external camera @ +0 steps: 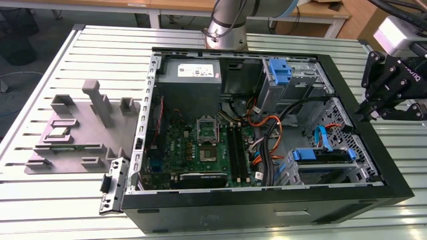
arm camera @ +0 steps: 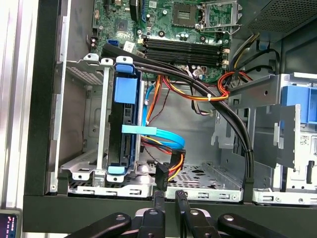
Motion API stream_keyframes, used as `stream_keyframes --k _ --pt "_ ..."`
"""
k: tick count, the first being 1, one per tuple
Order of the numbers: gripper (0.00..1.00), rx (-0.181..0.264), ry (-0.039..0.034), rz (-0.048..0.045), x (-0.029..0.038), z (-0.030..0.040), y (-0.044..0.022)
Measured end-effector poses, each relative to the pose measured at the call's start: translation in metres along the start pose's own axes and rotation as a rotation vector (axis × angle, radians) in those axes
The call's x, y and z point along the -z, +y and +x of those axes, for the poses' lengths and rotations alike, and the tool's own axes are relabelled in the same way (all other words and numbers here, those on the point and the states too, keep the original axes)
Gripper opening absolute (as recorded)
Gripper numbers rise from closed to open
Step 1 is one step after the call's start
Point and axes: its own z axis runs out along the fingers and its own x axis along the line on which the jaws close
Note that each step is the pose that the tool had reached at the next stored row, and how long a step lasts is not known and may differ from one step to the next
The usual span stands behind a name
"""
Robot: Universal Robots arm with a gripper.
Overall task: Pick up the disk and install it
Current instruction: 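Insert the second disk wire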
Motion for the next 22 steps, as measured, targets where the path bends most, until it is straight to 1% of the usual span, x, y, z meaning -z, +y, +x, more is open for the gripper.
stream_keyframes --k 22 --pt "0.23 0.000 -0.0003 0.0000 0.0000 -0.0007 0.0000"
